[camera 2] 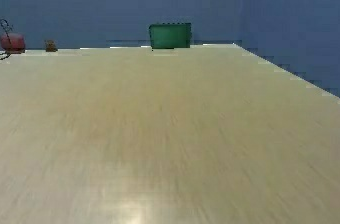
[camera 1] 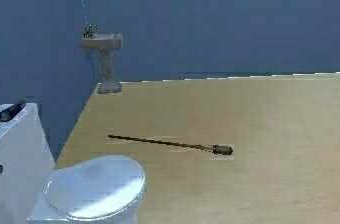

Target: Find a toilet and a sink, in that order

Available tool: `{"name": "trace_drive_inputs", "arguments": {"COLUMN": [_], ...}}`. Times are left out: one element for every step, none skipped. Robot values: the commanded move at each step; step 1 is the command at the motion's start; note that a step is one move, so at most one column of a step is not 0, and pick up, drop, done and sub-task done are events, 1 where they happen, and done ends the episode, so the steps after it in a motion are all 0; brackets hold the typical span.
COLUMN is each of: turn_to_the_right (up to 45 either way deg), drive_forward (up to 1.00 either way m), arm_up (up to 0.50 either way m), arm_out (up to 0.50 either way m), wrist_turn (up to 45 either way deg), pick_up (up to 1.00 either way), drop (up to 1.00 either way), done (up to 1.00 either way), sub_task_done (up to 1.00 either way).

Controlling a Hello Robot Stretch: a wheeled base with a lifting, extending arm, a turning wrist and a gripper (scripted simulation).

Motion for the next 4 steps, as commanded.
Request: {"name": "trace_drive_inputs", "arguments": {"turn_to_the_right": [0.0,-27.0,0.0,45.0], "drive_forward": [0.1,0.0,0.0,0.0], "arm_up": [0.0,0.0,0.0,0.0], "arm_out": [0.0,0.0,0.0,0.0], "wrist_turn": [0.0,0.0,0.0,0.0], "pick_up": [0.0,0.0,0.0,0.0], "drop": [0.0,0.0,0.0,0.0], "done": [0.0,0.0,0.0,0.0], "sub_task_done": [0.0,0.0,1.0,0.0]}}
